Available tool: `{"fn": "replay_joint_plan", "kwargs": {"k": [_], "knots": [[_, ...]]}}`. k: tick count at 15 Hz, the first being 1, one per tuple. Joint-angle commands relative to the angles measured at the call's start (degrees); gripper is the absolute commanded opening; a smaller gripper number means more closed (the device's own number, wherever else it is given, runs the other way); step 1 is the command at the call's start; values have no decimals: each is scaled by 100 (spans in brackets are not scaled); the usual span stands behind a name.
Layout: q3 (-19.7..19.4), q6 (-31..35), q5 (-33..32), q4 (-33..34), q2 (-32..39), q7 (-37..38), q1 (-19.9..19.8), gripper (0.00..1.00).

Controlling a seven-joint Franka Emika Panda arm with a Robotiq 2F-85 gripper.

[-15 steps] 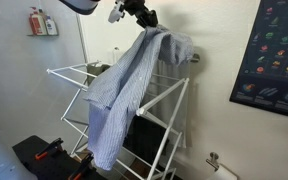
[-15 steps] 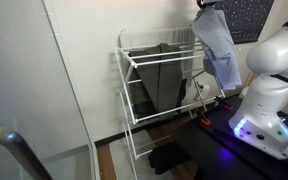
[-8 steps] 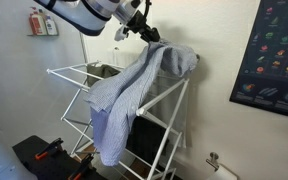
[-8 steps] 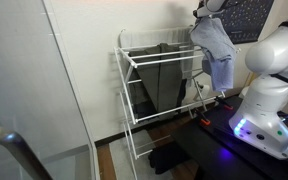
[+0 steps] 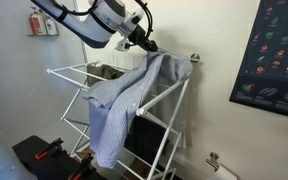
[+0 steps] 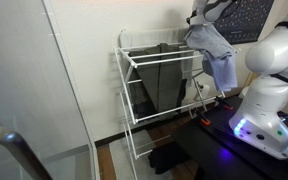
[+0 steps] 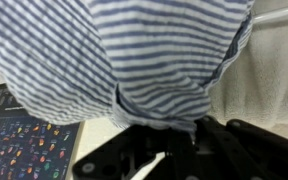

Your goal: Place the striped shirt on top of the drying rack

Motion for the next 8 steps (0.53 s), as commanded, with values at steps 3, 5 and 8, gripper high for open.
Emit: {"fn": "replay_joint_plan", "kwargs": {"k": [3,5,8], "knots": [[135,262,-822,412,386,807,-18,7],[183,273,-1045,567,515,977,17,6],[240,256,-1155,664,766,948,72,7]]}}
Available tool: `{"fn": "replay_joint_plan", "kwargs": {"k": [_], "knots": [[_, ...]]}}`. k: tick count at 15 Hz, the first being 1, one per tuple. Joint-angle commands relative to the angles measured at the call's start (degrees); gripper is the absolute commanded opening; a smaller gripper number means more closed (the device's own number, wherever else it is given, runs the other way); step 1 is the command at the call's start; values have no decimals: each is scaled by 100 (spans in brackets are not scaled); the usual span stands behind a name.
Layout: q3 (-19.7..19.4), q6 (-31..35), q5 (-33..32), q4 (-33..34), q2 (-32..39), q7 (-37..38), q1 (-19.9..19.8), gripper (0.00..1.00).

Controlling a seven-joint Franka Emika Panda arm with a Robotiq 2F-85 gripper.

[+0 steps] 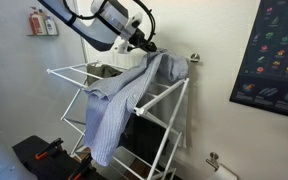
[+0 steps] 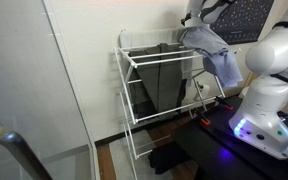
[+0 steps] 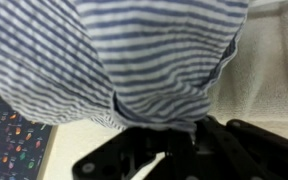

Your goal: Place the striped shirt on top of the drying rack

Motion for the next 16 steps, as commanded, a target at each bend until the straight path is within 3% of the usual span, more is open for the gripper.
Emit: {"fn": "replay_joint_plan", "kwargs": {"k": [1,13,15,16], "knots": [[65,102,-170,260,398,114,58,7],[77,51,116,371,1068,-99,57,5],[86,32,285,388,1050,-158,48,38],[89,25,353,397,1042,-177,50,44]]}}
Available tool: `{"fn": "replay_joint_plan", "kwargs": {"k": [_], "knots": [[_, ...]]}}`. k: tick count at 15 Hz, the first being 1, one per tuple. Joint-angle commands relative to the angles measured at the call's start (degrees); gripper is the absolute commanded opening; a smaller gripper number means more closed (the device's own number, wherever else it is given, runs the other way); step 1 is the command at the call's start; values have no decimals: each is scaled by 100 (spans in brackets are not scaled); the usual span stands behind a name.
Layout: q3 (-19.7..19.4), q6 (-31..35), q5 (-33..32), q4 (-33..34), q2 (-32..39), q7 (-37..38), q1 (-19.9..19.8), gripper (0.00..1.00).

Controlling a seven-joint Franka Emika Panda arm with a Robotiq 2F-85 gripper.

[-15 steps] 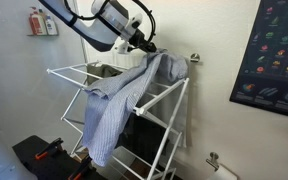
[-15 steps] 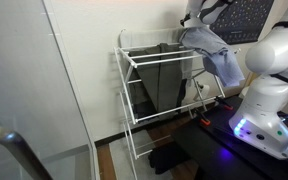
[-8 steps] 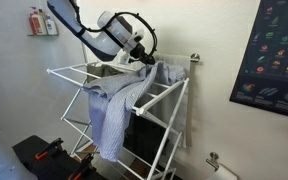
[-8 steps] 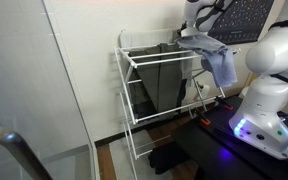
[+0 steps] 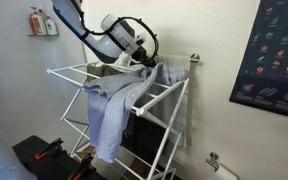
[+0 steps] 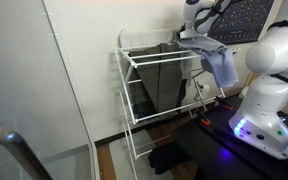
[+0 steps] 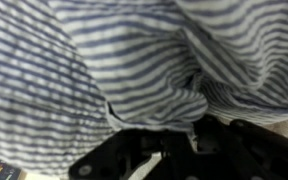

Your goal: Place the striped shirt on top of the drying rack

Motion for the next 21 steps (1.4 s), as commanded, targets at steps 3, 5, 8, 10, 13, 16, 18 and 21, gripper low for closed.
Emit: {"fn": "replay_joint_plan", "kwargs": {"k": [3,5,8,10,13,16,18,21], "knots": [[66,43,661,84,-9,-428,-20,67],[137,25,1225,2,-96,-874,-27,81],[311,-56,2361,-90,-254,-1776,-37,100],[439,-144,3150,-101,-389,-2394,-36,100],[-164,-462,4424,-42,-712,-3437,741,100],[-332,-1161,5059,106,-1110,-4038,1037,100],[-376,-1825,5115,245,-1381,-4239,1157,100],[-346,-3058,5197,512,-1767,-4698,1295,100]]}}
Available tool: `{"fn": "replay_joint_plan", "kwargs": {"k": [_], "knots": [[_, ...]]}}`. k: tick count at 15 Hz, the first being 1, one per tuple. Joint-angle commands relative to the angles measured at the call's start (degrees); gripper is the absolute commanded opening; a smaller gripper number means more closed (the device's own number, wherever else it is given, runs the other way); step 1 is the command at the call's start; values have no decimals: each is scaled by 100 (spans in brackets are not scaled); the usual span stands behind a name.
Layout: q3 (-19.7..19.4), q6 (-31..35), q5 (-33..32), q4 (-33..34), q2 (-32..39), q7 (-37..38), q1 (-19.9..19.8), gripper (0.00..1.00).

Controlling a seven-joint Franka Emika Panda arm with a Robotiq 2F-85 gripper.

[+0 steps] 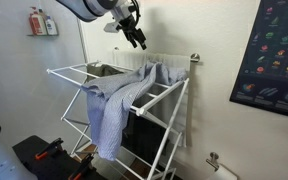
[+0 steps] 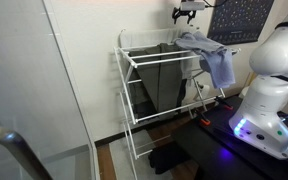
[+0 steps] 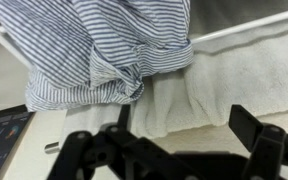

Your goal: Place the striped shirt on top of the drying rack

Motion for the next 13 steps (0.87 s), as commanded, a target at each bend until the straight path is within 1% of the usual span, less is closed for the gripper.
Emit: {"fn": "replay_joint_plan", "kwargs": {"k": [1,4,6,9,13], "knots": [[-22,-1415,209,292,-473,-631,204,100],[22,-2606,111,614,-658,-1011,292,100],[24,-3142,91,769,-704,-1253,347,100],[8,-3605,56,916,-702,-1520,407,100],[7,-3809,-9,929,-666,-1718,433,100]]}}
